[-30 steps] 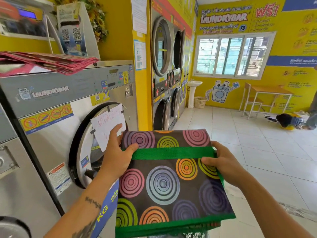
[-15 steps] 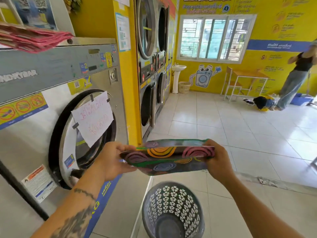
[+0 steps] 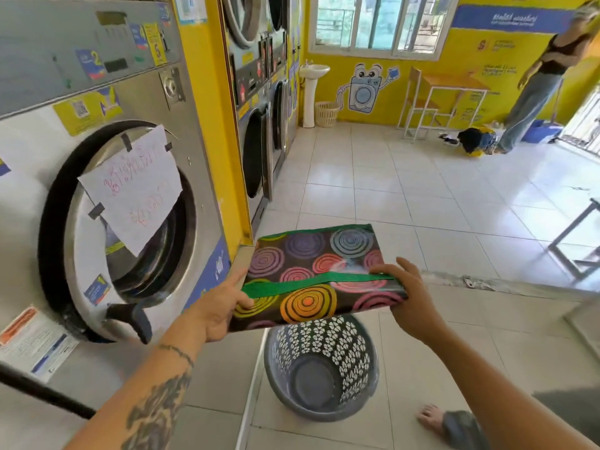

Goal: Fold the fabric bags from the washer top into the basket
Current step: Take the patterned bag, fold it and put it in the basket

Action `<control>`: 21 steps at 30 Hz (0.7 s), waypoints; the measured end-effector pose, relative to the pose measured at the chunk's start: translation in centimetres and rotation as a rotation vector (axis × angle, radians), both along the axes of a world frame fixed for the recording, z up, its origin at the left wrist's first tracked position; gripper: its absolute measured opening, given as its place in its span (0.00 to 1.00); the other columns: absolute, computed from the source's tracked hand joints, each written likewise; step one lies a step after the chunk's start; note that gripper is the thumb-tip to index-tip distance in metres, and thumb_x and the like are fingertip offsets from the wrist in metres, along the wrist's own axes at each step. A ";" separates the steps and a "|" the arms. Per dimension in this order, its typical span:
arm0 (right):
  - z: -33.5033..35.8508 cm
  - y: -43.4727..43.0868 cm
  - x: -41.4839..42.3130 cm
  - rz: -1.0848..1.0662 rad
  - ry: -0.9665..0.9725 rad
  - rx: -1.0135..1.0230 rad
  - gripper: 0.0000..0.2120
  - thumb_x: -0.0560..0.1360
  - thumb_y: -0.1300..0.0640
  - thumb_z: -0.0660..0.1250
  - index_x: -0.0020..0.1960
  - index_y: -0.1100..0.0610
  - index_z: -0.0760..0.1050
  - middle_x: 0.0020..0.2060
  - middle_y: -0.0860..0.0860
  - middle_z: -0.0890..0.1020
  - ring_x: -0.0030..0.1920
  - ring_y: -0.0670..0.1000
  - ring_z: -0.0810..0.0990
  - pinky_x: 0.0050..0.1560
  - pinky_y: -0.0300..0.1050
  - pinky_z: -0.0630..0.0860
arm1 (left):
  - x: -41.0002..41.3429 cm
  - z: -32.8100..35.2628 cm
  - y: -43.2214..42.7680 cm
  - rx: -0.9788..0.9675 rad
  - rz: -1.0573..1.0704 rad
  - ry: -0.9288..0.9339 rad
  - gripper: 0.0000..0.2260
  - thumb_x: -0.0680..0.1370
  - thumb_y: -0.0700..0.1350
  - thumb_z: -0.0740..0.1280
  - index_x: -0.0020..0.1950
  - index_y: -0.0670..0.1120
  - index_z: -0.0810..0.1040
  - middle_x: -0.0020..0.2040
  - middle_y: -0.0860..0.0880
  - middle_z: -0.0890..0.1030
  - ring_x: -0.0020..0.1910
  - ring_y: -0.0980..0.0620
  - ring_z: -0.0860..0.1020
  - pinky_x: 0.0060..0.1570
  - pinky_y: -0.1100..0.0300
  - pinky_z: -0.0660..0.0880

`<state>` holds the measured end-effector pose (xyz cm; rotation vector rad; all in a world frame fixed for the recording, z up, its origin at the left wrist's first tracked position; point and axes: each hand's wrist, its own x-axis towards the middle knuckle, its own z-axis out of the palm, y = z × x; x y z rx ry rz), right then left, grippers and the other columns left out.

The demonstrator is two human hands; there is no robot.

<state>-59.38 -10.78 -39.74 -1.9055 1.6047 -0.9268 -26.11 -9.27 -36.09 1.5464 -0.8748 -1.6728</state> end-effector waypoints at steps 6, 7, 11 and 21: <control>-3.0 -2.0 -1.6 -0.063 -0.782 0.621 0.30 0.70 0.82 0.53 0.61 0.58 0.79 0.58 0.60 0.82 0.50 0.60 0.84 0.44 0.51 0.85 | -1.4 -5.4 -2.8 -0.022 0.069 -0.107 0.38 0.72 0.26 0.58 0.72 0.63 0.66 0.70 0.50 0.72 0.62 0.42 0.76 0.62 0.43 0.73; -3.9 -2.7 -2.3 -0.113 -0.872 0.721 0.31 0.68 0.80 0.49 0.61 0.60 0.79 0.57 0.61 0.83 0.51 0.62 0.84 0.42 0.50 0.85 | -2.0 -6.2 -3.2 -0.032 0.066 -0.143 0.38 0.72 0.26 0.58 0.71 0.64 0.67 0.69 0.51 0.73 0.62 0.43 0.76 0.62 0.45 0.74; -8.7 -5.9 -3.6 -0.261 -0.774 0.816 0.14 0.75 0.65 0.59 0.55 0.60 0.81 0.51 0.61 0.83 0.47 0.60 0.81 0.41 0.48 0.78 | -5.2 -10.5 -4.5 -0.050 0.046 -0.299 0.37 0.72 0.26 0.58 0.75 0.57 0.65 0.59 0.50 0.77 0.43 0.53 0.77 0.41 0.65 0.74; -23.9 -9.7 -4.3 -0.191 -0.138 0.669 0.25 0.73 0.65 0.70 0.69 0.59 0.74 0.63 0.56 0.79 0.63 0.57 0.78 0.67 0.58 0.73 | -11.2 -24.8 -6.5 -0.051 -0.151 -0.860 0.30 0.75 0.35 0.61 0.78 0.42 0.60 0.75 0.42 0.59 0.72 0.43 0.64 0.70 0.52 0.61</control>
